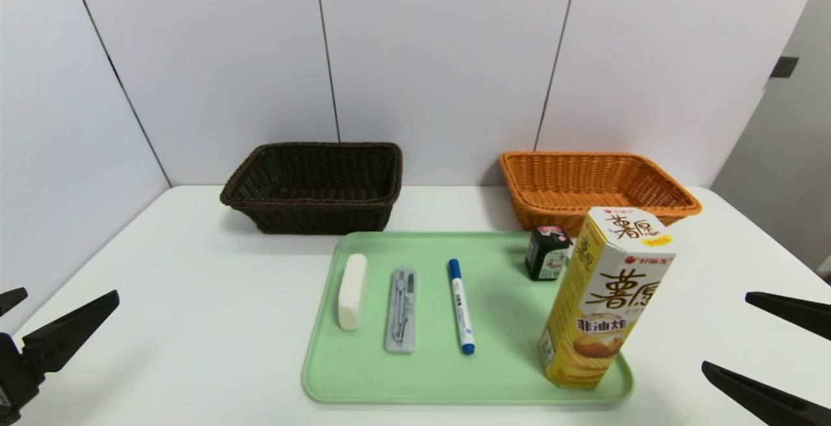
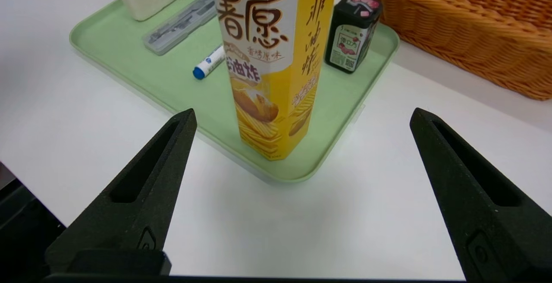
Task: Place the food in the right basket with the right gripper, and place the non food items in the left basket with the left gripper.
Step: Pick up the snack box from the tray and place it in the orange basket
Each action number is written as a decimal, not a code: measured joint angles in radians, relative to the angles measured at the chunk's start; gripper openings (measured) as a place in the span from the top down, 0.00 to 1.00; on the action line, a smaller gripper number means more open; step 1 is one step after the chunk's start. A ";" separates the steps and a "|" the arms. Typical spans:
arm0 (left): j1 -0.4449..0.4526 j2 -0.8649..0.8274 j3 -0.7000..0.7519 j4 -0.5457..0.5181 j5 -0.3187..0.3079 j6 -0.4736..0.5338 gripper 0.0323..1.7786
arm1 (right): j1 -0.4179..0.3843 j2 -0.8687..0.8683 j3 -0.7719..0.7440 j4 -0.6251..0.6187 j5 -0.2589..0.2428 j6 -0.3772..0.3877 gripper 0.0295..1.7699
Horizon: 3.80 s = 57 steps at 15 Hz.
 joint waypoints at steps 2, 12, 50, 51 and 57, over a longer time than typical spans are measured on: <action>0.001 -0.011 0.009 -0.001 0.003 -0.001 0.05 | 0.025 0.053 -0.001 -0.048 -0.001 0.000 0.03; 0.000 -0.041 0.028 -0.002 -0.002 0.001 0.05 | 0.124 0.310 -0.001 -0.245 0.095 0.005 0.03; 0.000 -0.064 0.041 -0.011 0.007 -0.007 0.05 | -0.200 0.474 -0.531 -0.269 0.067 0.110 0.53; 0.000 -0.064 0.026 -0.011 0.008 -0.007 0.05 | -0.226 0.503 -0.551 -0.269 0.066 0.109 0.53; -0.002 0.032 -0.207 -0.029 0.003 -0.003 0.05 | -0.261 0.661 -0.691 -0.269 -0.003 0.106 0.53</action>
